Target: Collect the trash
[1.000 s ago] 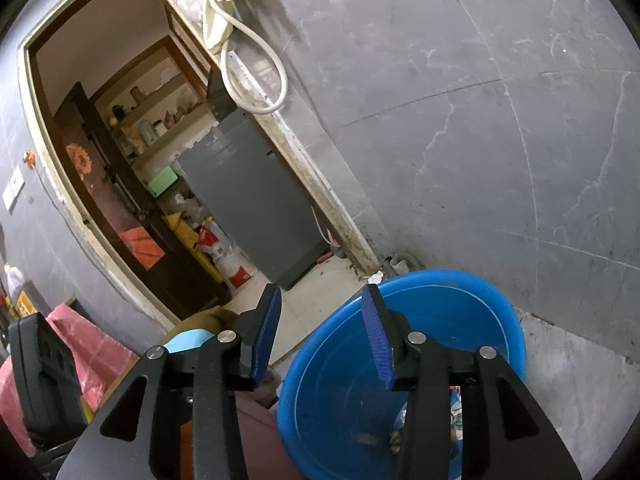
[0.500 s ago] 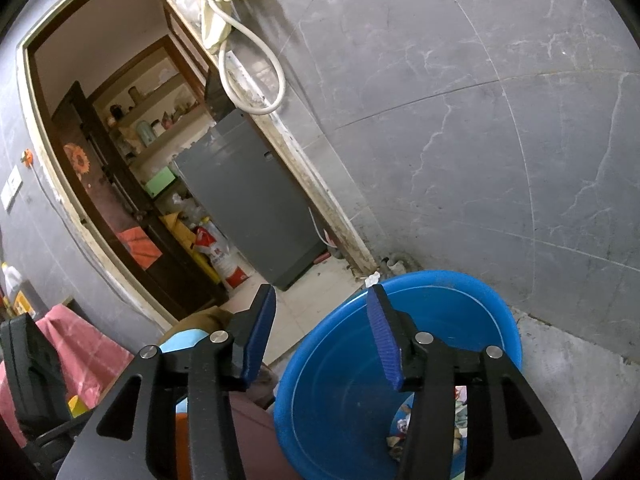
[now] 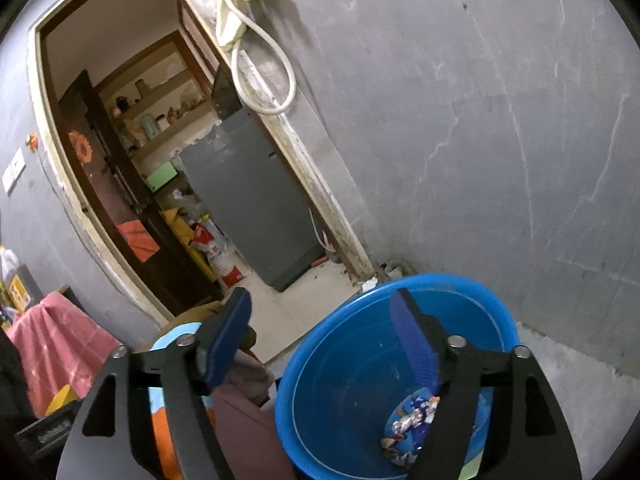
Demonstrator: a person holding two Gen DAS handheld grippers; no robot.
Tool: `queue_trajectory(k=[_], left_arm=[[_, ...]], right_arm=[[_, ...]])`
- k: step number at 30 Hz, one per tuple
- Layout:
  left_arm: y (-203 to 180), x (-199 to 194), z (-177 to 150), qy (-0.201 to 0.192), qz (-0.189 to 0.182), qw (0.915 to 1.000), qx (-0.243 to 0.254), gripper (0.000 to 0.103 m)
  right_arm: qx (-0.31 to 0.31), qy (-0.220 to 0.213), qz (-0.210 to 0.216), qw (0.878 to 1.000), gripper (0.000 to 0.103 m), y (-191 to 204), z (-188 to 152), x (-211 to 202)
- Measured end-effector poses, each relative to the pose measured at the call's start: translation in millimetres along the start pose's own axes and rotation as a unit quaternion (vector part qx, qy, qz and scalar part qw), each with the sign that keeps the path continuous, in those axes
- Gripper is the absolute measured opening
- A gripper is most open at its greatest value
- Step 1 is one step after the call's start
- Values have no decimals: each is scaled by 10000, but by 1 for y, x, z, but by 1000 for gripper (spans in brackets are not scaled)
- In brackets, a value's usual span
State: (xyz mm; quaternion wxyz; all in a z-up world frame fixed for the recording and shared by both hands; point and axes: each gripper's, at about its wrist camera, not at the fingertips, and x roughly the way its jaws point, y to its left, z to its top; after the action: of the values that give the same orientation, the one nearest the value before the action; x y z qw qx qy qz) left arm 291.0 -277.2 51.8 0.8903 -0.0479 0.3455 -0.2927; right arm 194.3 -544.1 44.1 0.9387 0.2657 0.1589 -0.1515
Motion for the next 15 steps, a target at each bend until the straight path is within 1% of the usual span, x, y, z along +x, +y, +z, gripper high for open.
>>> queue_trajectory(k=[3,8,10,11,12,15], left_arm=[[9,-22,-7,-169,135,9998,13,77],[19,-55,-25,-331,350,9988,65,78],[21,-65,-33,-386,426,9983,80,81],[21,-69,-36,-419,453,9981,85,88],[21,-74,-40,-487,494,9976,80,92],[25,-93,-53,-733,533,9959,14,93]], right_arm=[[-158,-166,-6,9997,83,7,-5,-15],[-316,-350,-11,9989,92,13,-18,-42],[-394,-396,14,9984,100,17,-24,-52],[-452,-423,36,9981,102,20,-27,-59],[-501,-442,57,9977,103,22,-30,-65],[-719,-561,118,9958,103,34,-38,-85]])
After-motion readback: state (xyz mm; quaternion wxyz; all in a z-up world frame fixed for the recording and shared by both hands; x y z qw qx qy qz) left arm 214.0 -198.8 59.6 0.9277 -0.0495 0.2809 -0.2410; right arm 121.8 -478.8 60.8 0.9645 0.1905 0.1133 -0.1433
